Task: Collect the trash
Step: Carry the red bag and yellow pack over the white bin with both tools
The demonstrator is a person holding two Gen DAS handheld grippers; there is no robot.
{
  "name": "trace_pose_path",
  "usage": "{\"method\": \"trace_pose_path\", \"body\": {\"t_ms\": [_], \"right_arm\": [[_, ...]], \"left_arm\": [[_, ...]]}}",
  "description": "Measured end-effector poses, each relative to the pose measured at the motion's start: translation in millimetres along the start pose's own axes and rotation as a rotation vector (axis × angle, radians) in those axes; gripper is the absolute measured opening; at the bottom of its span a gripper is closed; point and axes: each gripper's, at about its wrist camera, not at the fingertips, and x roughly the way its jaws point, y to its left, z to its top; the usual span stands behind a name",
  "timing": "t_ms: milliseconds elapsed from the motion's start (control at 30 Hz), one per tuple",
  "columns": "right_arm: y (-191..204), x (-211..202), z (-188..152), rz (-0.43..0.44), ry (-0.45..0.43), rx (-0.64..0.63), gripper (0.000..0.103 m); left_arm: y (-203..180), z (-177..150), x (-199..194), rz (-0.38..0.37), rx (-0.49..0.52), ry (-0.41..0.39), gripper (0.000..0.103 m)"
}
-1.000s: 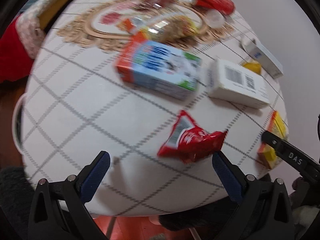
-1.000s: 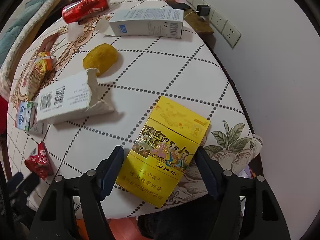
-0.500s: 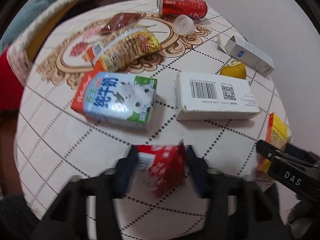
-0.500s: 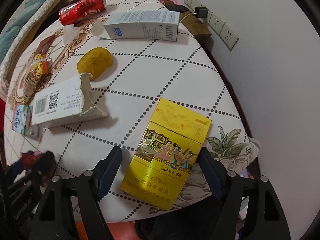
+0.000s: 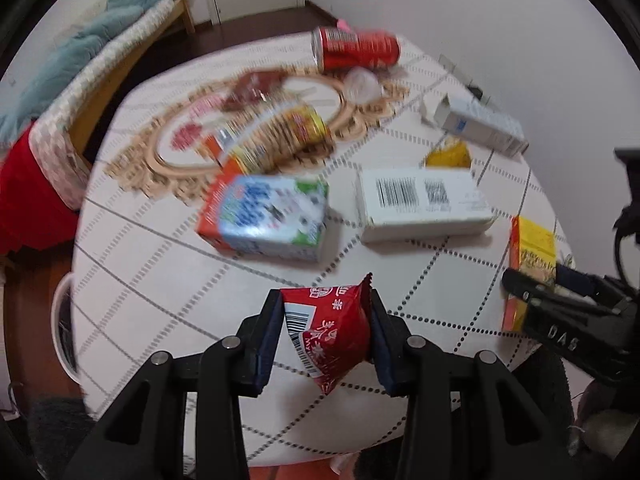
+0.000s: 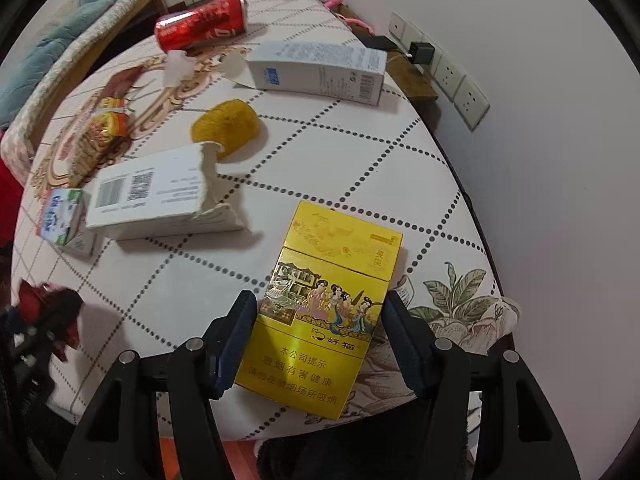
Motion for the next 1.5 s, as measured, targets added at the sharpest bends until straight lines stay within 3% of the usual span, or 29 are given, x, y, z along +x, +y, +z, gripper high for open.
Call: {"method": "trace_pose_path", "body": {"t_ms": [200,433,700,900,1100,1233,1333,1500], "right_arm": [[3.9,-33.4,-7.1,0.068,-0.073,-0.021,0.065],[24.9,-69.9,11.8,0.166,-0.143,-0.068,0.065],[96.2,-119.3,34.9,0.265,-0.253,-0.188,0.065],[188.3,-147.8,45.8,0.359,-0.294,-0.305,0.065],[325.5,-139.8,41.1,0.463,-0.228,-0.450,0.065],[422.3,-106.1,27.4,0.513,-0.136,-0.536,0.065],[495.2,-68.9,18.5,0.526,-0.058,-0.586,0.065],[583.2,-1.3,0.5,0.534,0.093,-0.638,0.064]], "left_arm": [[15.7,11.0,-52.6,0.019,-0.007,-0.113,0.037],[38.7,31.0,-108.5,0.074,-0.044,-0.241,0.037],[102.8,36.0,-155.7,0.118,-0.156,-0.318,0.037],[196.1,21.5,-165.4,0.159,-0.265,-0.316,0.037],[316.9,-8.7,-147.6,0.175,-0.439,-0.265,0.037],[407.3,-36.2,-115.8,0.160,-0.582,-0.198,0.037],[455.7,-54.2,-86.1,0.138,-0.660,-0.140,0.037],[520.9,-85.0,-20.8,0.056,-0.784,0.000,0.038]]}}
